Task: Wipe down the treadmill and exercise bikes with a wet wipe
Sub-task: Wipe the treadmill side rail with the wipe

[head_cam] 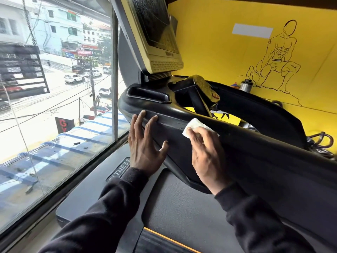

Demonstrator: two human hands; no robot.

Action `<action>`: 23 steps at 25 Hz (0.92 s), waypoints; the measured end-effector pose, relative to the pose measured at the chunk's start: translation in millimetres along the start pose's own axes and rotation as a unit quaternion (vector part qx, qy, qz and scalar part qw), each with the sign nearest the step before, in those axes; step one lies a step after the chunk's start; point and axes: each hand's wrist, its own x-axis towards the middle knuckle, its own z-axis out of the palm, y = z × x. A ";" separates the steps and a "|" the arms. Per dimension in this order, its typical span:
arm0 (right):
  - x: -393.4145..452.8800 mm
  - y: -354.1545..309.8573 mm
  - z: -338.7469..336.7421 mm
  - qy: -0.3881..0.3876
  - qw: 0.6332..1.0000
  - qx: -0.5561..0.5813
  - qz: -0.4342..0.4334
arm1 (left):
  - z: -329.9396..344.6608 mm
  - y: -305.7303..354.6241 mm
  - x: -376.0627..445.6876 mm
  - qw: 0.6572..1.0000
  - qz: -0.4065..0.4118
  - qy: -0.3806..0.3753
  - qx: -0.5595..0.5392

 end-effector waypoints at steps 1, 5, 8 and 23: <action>5.2 -5.7 5.0 -0.010 1.000 0.005 -0.006 | -1.8 0.3 0.2 1.000 -0.008 0.003 -0.006; 25.2 -26.7 22.3 -0.049 0.998 0.034 -0.024 | -10.1 -0.4 2.3 0.998 -0.061 0.024 -0.022; 41.1 -39.6 33.5 -0.083 0.995 0.039 -0.039 | -15.6 -8.5 4.9 0.996 -0.073 0.023 -0.047; 91.1 -85.4 82.0 -0.158 0.976 0.001 -0.147 | -30.1 -42.4 13.2 0.970 -0.112 0.077 -0.202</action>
